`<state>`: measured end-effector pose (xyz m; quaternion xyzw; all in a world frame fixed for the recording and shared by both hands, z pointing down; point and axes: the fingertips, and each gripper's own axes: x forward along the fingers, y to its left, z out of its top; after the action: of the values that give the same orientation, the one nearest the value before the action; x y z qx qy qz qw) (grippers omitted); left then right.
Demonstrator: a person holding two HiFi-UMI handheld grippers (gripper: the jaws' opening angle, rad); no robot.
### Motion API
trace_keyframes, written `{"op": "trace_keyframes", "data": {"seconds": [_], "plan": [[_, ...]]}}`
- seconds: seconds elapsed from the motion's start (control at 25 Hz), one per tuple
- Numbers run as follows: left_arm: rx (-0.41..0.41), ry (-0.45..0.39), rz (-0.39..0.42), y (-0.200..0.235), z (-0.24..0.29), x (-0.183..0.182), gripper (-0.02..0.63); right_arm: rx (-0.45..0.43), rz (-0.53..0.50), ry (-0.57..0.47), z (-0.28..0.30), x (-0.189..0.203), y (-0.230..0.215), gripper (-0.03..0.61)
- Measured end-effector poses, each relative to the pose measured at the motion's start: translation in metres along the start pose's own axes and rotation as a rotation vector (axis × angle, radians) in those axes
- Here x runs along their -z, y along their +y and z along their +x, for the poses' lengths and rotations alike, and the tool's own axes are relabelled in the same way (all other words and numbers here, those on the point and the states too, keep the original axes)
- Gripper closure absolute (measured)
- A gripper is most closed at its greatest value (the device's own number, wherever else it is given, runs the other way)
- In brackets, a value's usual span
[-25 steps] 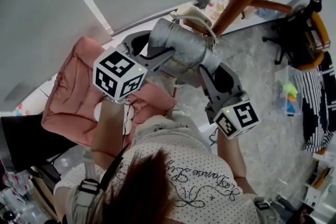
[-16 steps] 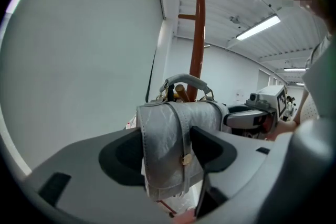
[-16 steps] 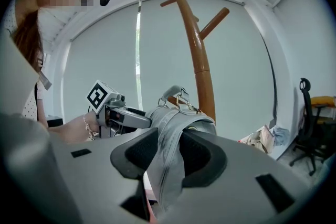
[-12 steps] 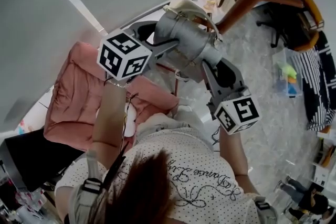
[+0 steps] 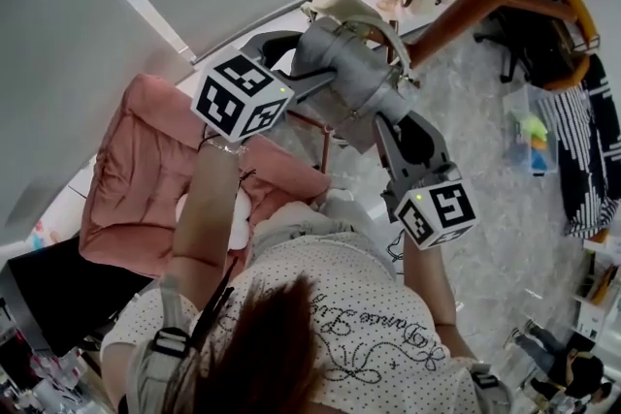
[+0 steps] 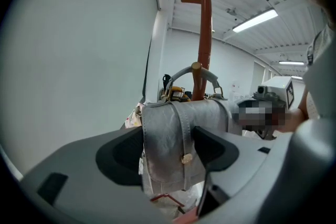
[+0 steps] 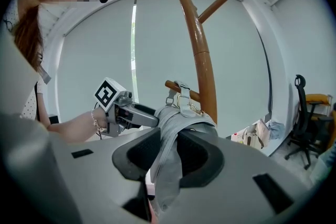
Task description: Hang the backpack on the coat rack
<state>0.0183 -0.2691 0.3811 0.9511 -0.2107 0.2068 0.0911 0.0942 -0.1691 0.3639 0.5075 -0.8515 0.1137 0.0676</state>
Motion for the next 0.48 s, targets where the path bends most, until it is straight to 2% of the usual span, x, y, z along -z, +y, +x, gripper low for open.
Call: {"op": "trace_keyframes", "data": {"seconds": [0.08, 0.12, 0.16, 0.24, 0.28, 0.36, 0.48], "plan": [[-0.062, 0.024, 0.07, 0.007, 0.004, -0.003, 0.319, -0.04, 0.006, -0.005, 0.003, -0.001, 0.008, 0.47], [-0.104, 0.047, 0.142, 0.009, 0.008, -0.006, 0.325, -0.078, 0.004, -0.005, 0.005, -0.001, 0.018, 0.469], [-0.139, 0.071, 0.23, 0.007, 0.014, -0.009, 0.386, -0.114, -0.005, -0.002, 0.009, -0.002, 0.029, 0.472], [-0.174, 0.077, 0.368, -0.005, 0.031, -0.018, 0.56, -0.13, -0.039, 0.009, 0.018, -0.001, 0.044, 0.479], [-0.18, 0.055, 0.38, -0.01, 0.04, -0.022, 0.611, -0.112, -0.049, 0.013, 0.02, 0.0, 0.044, 0.48], [-0.173, 0.002, 0.321, -0.012, 0.05, -0.026, 0.611, -0.096, -0.032, 0.018, 0.021, 0.003, 0.037, 0.479], [-0.147, -0.067, 0.213, -0.009, 0.048, -0.026, 0.612, -0.13, -0.006, 0.023, 0.018, 0.007, 0.033, 0.482]]}}
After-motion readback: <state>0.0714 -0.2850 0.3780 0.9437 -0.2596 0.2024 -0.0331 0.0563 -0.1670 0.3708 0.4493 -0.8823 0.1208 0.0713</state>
